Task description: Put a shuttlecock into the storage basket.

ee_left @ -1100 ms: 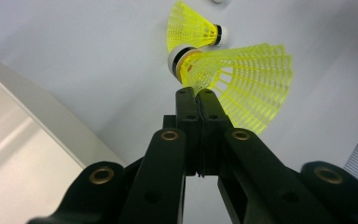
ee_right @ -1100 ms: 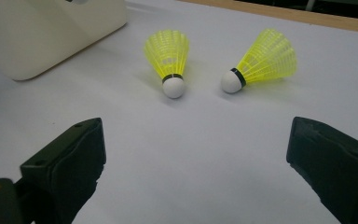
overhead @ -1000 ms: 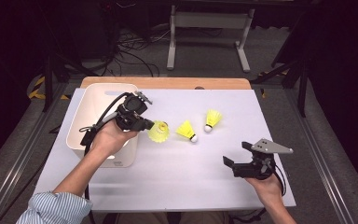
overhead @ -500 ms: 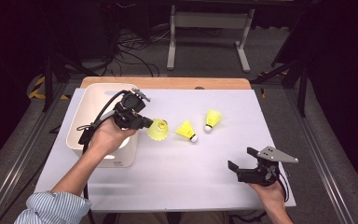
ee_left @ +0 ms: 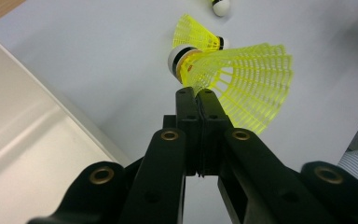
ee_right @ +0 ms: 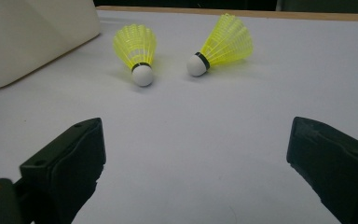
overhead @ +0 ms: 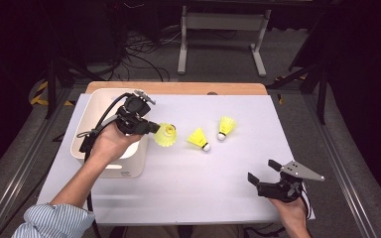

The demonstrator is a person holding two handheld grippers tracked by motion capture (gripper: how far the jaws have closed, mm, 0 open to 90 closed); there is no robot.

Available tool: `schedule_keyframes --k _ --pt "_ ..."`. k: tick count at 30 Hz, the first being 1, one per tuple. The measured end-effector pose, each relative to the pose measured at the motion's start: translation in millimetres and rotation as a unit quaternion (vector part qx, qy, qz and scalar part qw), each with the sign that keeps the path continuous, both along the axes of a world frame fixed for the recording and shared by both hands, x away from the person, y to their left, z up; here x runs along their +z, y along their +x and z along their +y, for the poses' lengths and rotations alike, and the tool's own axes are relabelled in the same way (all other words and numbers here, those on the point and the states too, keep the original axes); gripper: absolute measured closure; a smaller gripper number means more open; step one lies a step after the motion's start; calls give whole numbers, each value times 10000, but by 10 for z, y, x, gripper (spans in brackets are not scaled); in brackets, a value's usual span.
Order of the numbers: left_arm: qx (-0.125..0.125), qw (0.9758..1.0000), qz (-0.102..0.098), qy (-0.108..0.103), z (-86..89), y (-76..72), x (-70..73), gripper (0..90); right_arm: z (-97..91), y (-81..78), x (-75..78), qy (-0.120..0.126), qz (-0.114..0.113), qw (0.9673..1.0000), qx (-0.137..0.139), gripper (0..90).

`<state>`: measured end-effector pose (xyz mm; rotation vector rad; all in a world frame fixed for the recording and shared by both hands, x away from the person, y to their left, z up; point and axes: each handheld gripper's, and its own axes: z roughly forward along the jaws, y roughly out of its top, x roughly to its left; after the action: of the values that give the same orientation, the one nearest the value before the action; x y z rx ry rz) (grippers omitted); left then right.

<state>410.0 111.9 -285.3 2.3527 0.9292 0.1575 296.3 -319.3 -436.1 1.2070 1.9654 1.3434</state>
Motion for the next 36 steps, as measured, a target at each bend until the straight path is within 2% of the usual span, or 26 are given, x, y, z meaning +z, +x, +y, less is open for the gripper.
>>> schedule_keyframes --k 9,18,28,36 --pt "78 10000 -33 -45 87 -11 52 898 -88 -44 -65 -39 -133 9998 -125 51" --pt "192 9997 -56 -150 197 -28 99 898 -141 -46 -112 -119 -120 9996 -230 51" --pt "277 9994 -125 -153 268 -47 190 898 -182 -57 -129 -67 -102 9995 -306 51" --pt "351 9991 -170 -190 331 -47 274 898 -172 -56 -134 -74 -90 9996 -258 51"
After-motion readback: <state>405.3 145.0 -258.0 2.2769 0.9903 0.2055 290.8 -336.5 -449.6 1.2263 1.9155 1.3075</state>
